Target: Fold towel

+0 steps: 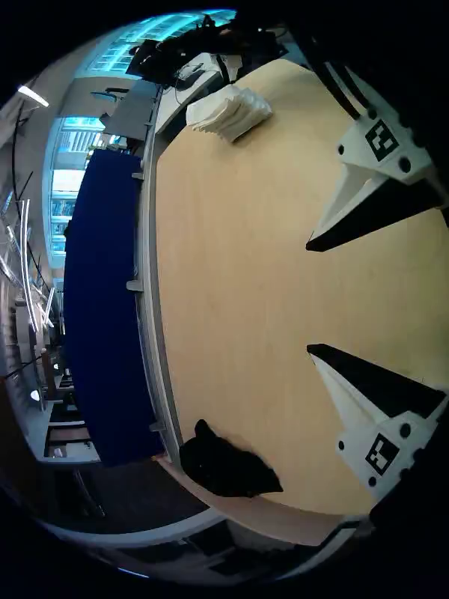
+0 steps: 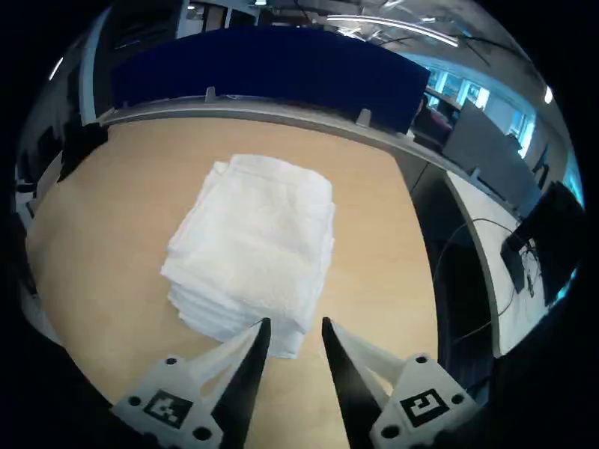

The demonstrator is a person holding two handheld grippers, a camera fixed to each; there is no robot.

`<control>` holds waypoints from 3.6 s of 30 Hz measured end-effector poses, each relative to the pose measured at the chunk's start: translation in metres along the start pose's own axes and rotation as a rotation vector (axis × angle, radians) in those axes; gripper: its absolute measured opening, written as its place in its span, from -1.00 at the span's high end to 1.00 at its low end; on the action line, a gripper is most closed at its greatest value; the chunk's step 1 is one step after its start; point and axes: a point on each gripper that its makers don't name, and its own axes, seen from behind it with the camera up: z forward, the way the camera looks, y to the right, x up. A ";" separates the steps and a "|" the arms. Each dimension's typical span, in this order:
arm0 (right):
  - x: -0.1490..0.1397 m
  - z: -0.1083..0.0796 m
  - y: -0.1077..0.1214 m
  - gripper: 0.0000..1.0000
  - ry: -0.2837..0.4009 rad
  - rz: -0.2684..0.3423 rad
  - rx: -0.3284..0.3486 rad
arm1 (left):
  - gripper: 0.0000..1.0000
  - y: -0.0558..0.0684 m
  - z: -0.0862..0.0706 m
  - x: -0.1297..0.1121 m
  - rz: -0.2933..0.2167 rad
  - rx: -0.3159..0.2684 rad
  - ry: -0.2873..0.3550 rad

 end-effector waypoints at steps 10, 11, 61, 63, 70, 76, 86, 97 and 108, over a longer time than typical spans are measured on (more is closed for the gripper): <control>0.024 -0.009 -0.013 -1.00 0.072 0.032 -0.008 | -0.83 -0.004 0.001 -0.001 -0.013 -0.003 0.010; 0.028 -0.010 -0.015 -1.00 0.083 0.035 -0.010 | -0.83 -0.005 0.001 -0.002 -0.016 -0.003 0.011; 0.265 -0.080 -0.204 -1.00 0.748 0.193 -0.020 | -0.83 -0.083 0.023 0.111 -0.108 0.079 0.419; 0.265 -0.078 -0.207 -1.00 0.738 0.193 -0.020 | -0.83 -0.087 0.021 0.120 -0.102 0.093 0.459; 0.267 -0.075 -0.214 -1.00 0.726 0.189 -0.028 | -0.83 -0.094 0.020 0.136 -0.064 0.127 0.550; 0.270 -0.071 -0.217 -1.00 0.728 0.190 -0.028 | -0.83 -0.099 0.031 0.127 -0.057 0.147 0.577; 0.271 -0.060 -0.226 -1.00 0.731 0.180 -0.006 | -0.83 -0.112 0.053 0.100 -0.055 0.198 0.618; 0.270 -0.038 -0.232 -1.00 0.730 0.196 0.002 | -0.83 -0.126 0.077 0.065 -0.059 0.223 0.655; 0.262 -0.015 -0.243 -1.00 0.723 0.199 0.001 | -0.83 -0.141 0.099 0.035 -0.101 0.222 0.691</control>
